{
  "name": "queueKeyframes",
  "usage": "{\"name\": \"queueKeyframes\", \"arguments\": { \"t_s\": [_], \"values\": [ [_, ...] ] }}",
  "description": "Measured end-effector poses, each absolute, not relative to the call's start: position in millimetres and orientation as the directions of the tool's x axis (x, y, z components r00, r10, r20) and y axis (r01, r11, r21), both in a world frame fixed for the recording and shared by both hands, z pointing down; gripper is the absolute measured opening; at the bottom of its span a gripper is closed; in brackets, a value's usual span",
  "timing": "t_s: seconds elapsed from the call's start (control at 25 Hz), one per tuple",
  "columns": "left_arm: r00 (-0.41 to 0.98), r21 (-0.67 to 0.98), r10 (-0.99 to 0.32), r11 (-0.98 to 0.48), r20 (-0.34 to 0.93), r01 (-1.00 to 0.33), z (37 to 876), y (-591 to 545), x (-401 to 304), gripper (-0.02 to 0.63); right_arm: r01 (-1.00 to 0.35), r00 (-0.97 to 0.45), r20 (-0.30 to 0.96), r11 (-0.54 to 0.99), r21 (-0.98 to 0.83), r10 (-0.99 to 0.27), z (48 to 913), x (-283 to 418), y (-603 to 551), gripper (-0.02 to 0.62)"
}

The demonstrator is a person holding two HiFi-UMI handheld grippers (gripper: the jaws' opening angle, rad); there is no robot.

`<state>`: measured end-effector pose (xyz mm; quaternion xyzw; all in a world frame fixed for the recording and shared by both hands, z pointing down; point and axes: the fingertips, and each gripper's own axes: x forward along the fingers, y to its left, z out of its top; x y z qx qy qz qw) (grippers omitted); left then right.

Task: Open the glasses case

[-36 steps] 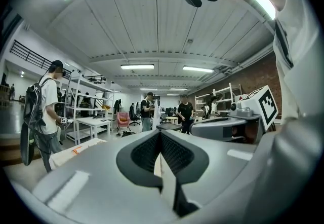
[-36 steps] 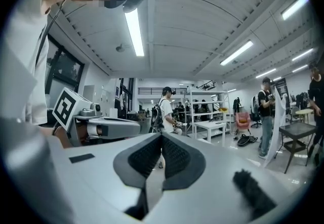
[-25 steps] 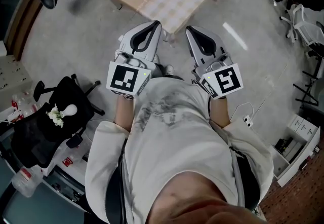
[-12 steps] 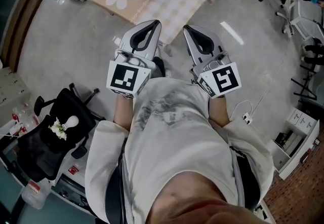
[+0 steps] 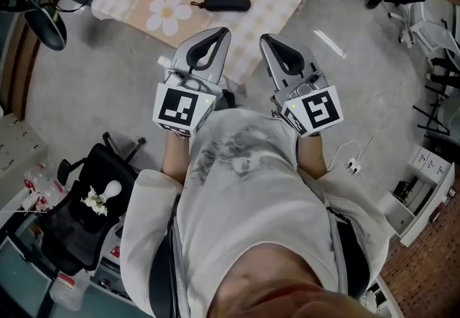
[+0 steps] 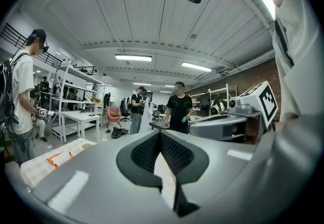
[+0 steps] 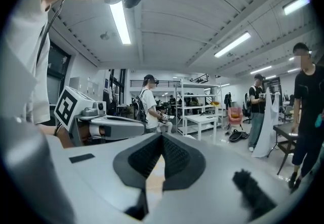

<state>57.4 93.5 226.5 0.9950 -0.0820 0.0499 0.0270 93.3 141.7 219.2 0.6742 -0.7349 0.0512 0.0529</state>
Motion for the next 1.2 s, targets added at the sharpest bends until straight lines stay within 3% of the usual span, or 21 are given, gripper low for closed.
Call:
{"name": "queueKeyframes", "arguments": {
  "t_s": [0.68, 1.2],
  "values": [
    [0.978, 0.106, -0.145, -0.981, 0.152, -0.162, 258.8, 16.6, 83.4, 0.003, -0.999, -0.045, 0.255, 0.042, -0.016, -0.966, 262.0, 129.4, 77.8, 0.017],
    [0.931, 0.127, -0.261, -0.946, 0.256, -0.3, 300.2, -13.9, 103.5, 0.003, -0.987, -0.158, 0.313, 0.155, -0.033, -0.936, 298.9, 170.6, 31.4, 0.017]
  ]
}}
